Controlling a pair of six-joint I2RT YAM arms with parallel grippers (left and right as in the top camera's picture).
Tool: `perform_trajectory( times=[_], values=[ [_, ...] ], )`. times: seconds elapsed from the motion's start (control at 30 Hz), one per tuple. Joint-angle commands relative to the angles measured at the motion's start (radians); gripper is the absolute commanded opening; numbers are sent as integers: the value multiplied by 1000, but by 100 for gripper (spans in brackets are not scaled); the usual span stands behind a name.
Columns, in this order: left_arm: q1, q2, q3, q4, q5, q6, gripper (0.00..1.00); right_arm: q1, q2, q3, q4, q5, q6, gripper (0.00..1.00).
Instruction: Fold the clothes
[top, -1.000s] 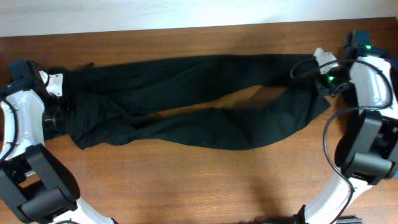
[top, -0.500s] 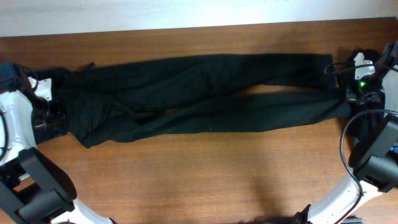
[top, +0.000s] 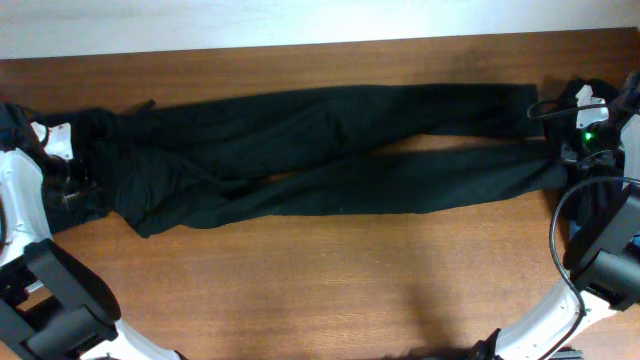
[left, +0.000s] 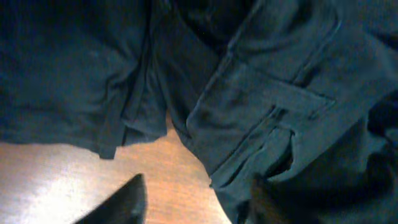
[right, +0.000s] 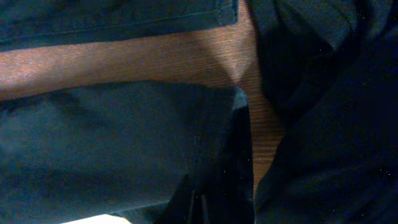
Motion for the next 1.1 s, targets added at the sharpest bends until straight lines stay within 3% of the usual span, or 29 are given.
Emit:
perform_trajectory(
  times=[0.0, 0.53, 0.63, 0.87, 1.07],
  values=[
    [2, -9, 23, 35, 34, 39, 60, -12, -12, 6, 6, -18, 9, 4],
    [1, 151, -3, 159, 246, 192, 53, -12, -12, 6, 7, -18, 9, 4],
    [1, 166, -3, 171, 250, 192, 44, -12, -12, 5, 7, -18, 9, 4],
    [1, 166, -3, 159, 251, 192, 2, -12, -12, 6, 10, -18, 9, 4],
    [1, 145, 42, 98, 250, 192, 0, -12, -12, 6, 11, -18, 9, 4]
  ],
)
